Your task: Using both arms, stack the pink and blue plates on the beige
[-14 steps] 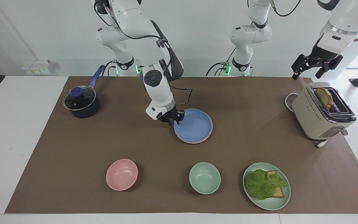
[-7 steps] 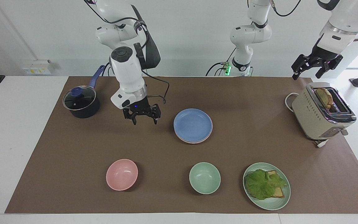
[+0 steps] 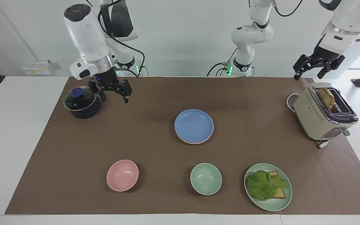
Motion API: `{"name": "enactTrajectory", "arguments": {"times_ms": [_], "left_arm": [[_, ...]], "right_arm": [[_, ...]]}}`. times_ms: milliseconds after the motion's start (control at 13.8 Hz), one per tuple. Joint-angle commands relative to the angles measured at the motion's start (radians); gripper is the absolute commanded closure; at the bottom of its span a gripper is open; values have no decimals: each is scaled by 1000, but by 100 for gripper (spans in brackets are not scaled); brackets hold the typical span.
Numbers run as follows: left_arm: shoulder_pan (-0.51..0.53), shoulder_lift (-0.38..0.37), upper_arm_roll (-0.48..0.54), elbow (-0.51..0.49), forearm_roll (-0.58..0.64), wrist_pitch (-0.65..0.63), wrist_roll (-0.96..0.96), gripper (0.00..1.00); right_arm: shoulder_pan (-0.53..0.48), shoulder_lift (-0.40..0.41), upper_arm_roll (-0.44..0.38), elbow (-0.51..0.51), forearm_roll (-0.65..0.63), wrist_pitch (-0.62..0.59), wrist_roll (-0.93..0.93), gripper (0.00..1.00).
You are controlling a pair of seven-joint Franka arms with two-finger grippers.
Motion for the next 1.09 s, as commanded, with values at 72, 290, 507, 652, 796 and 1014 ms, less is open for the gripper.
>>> {"name": "enactTrajectory", "arguments": {"times_ms": [72, 290, 507, 652, 796, 1014], "left_arm": [[8, -6, -7, -5, 12, -8, -7, 0], [10, -6, -7, -5, 12, -8, -7, 0], [10, -6, -7, -7, 12, -8, -7, 0], [10, -6, -7, -5, 12, -8, -7, 0], [10, -6, -7, -5, 12, -8, -7, 0], [10, -6, -7, -7, 12, -8, -7, 0]], "right_arm": [[-92, -19, 5, -2, -19, -67, -76, 0], [-157, -44, 2, -1, -20, -105, -149, 0], [-162, -77, -9, 16, -23, -151, -171, 0], [-158, -79, 5, 82, -101, -199, -191, 0], [-148, -82, 8, 84, -94, -214, -200, 0], [-137, -81, 7, 90, -92, -225, -205, 0]]}}
